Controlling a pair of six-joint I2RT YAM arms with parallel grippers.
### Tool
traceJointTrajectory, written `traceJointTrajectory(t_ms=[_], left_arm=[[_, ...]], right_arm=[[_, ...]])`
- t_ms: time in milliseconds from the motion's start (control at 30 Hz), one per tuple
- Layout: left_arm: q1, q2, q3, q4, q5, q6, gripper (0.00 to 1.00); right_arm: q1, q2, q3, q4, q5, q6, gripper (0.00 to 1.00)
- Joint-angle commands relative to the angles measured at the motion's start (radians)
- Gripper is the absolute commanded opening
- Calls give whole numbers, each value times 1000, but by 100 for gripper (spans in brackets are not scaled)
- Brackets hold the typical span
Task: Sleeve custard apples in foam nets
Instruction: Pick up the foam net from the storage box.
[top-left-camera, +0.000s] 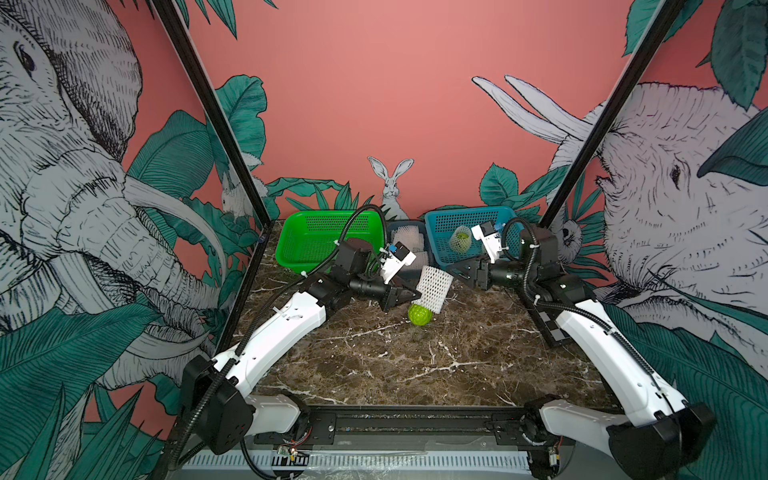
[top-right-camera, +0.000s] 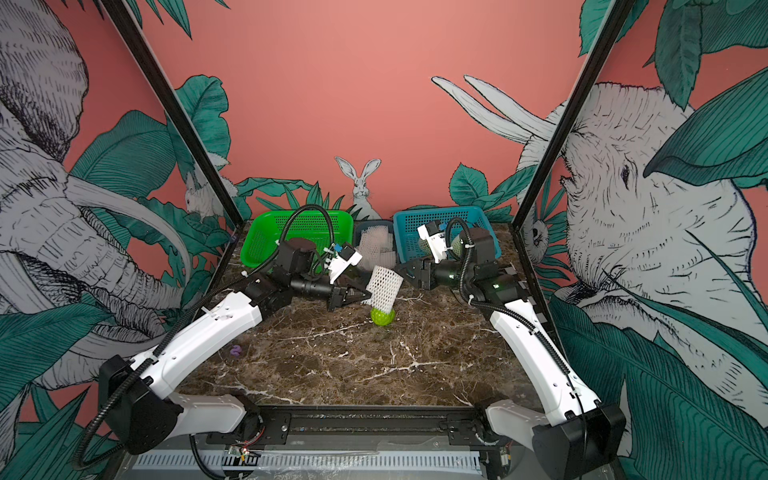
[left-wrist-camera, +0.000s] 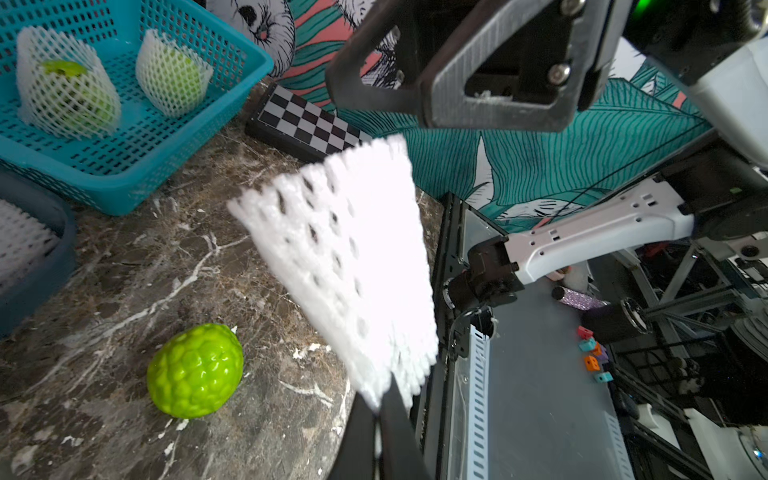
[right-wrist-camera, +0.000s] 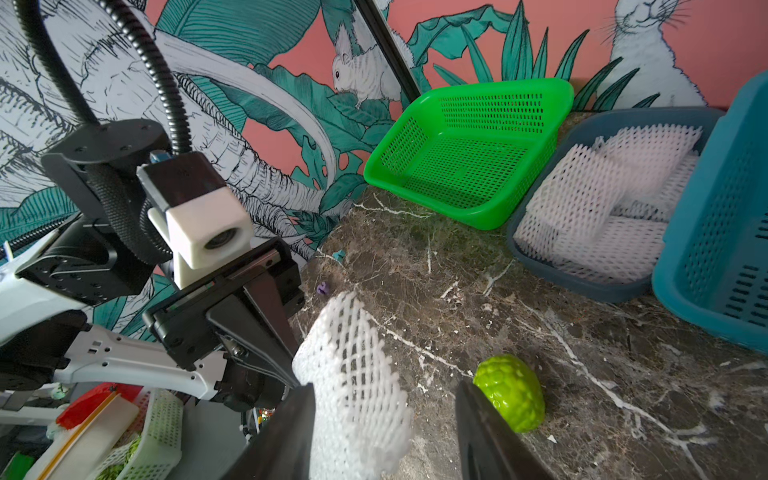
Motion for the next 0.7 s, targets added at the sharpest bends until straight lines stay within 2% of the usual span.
traceJointTrajectory(t_ms=[0, 300, 533, 667], left_arm=[[7, -7, 33, -52, 49, 58, 0], [8, 11, 53, -87, 37, 95, 0], [8, 13, 66, -94, 16, 110, 0], [7, 14, 72, -101, 1, 121, 0]], right_arm=[[0, 19, 36, -19, -104, -33, 57], [14, 41, 31, -28, -218, -31, 53], [58, 75, 71, -160, -245, -128, 52], [90, 89, 93, -242, -203, -198, 52]])
